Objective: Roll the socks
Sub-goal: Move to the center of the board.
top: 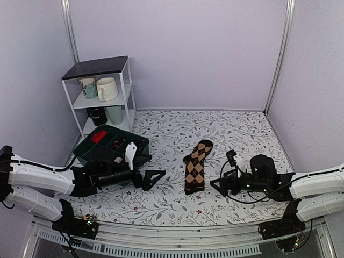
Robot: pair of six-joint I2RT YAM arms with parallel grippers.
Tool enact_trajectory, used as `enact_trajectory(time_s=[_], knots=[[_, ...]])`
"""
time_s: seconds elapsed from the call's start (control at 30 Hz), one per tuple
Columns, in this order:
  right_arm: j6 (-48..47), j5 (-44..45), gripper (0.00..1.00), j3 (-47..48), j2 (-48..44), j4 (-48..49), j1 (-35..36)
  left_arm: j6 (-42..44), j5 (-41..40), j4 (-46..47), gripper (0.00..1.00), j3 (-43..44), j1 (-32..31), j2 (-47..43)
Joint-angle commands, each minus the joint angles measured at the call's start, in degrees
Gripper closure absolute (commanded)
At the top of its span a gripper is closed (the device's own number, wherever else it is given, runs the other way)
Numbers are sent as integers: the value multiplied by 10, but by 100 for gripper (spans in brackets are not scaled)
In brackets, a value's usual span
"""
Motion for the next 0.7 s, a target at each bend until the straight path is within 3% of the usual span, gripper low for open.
enact_trajectory(time_s=[0.0, 0.1, 0.4, 0.67], knots=[[-72, -38, 8, 8, 54, 69, 53, 1, 73, 68, 1, -27, -5, 23], [-112, -40, 8, 1, 72, 111, 86, 5, 108, 76, 2, -29, -6, 46], [-279, -53, 9, 25, 165, 187, 88, 16, 112, 63, 3, -22, -8, 66], [-335, -62, 13, 68, 271, 230, 88, 17, 110, 48, 3, -12, -8, 78]])
